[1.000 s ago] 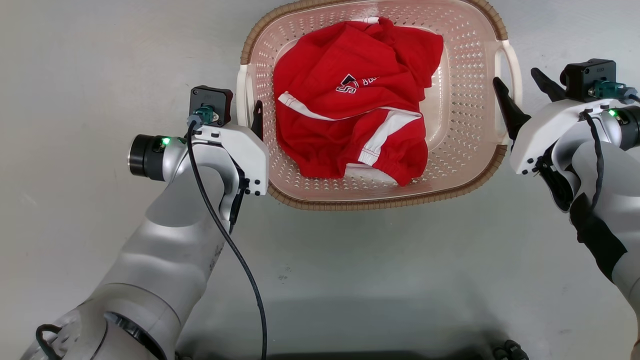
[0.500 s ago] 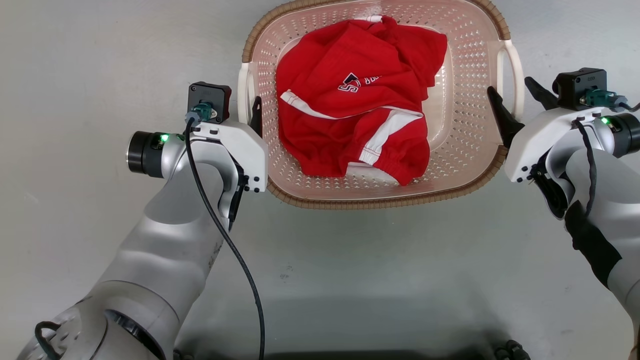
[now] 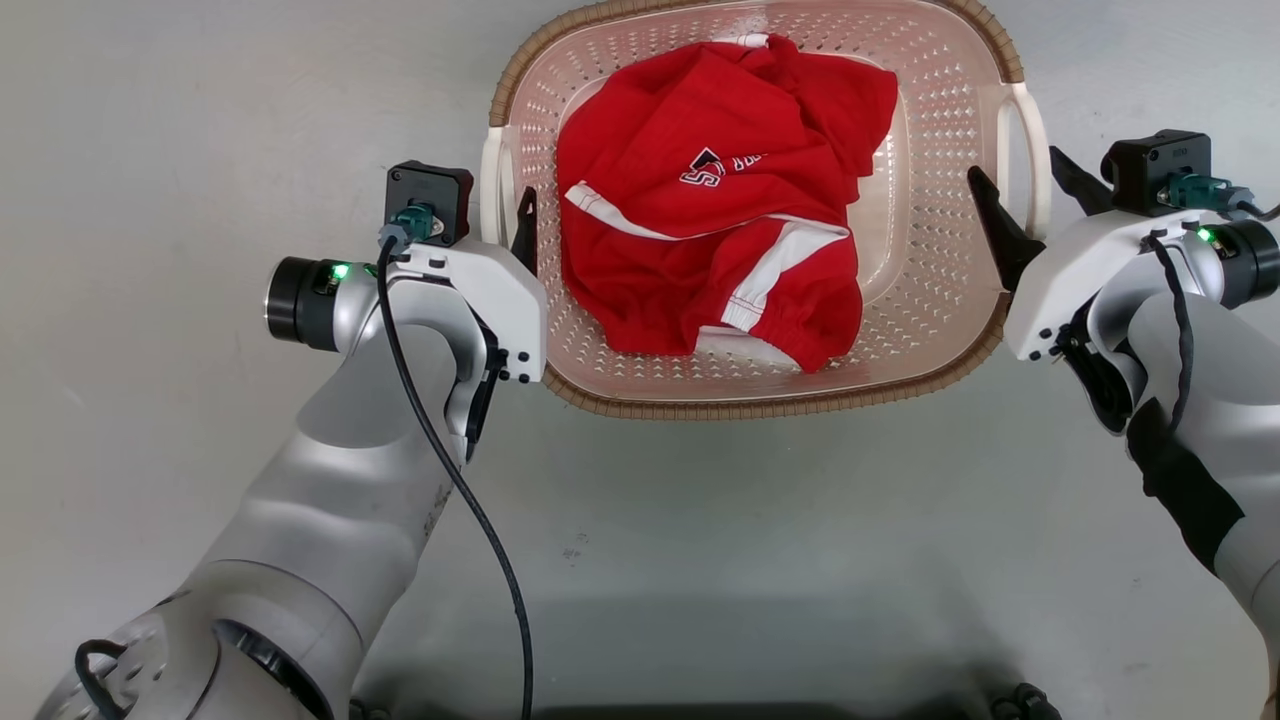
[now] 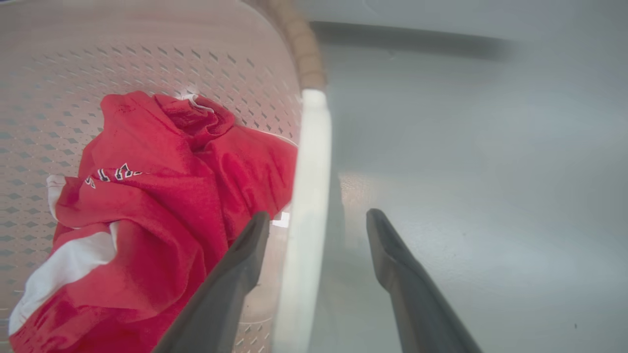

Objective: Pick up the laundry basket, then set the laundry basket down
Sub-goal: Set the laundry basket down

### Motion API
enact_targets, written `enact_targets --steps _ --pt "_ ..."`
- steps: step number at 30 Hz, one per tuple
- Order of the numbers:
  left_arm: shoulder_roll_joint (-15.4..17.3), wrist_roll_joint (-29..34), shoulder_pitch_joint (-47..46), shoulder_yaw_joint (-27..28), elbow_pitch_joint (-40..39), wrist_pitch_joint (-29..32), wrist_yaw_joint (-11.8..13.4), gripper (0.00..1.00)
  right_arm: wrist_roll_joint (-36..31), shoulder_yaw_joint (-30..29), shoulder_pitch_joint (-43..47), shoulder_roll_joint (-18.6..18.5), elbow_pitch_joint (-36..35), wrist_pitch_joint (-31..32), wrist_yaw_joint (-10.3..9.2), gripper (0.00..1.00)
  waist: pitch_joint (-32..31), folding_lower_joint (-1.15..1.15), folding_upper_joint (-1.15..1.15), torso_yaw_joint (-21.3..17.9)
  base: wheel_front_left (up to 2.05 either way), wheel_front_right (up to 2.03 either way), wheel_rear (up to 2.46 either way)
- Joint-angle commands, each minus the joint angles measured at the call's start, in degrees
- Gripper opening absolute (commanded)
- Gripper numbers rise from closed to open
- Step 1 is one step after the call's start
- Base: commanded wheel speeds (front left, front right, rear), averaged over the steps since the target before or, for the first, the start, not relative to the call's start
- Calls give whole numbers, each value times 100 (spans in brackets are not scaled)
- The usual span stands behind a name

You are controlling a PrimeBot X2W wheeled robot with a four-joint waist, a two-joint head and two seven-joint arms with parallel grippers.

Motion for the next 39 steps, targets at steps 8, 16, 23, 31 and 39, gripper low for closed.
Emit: enact_targets --steps 8,16,23,31,39 --pt "131 -111 5 -20 -154 -98 8 100 -91 -34 473 -59 -151 -19 -21 100 -35 0 0 13 0 0 0" --pt "131 -190 79 -84 -246 -119 17 100 -173 -109 497 -98 -222 -19 -21 100 -220 0 0 31 0 0 0" --pt "131 -271 179 -82 -354 -130 33 100 -416 -385 495 -173 -397 -19 -21 100 -514 0 0 51 0 0 0" --pt "133 -59 433 373 -704 -133 154 100 -1220 -1284 745 -318 -785 -19 -21 100 -1088 0 0 96 0 0 0" --pt "304 473 1056 1072 -1230 -133 170 100 -1978 -2182 1224 -402 -1096 -19 -21 100 -1892 0 0 113 0 0 0"
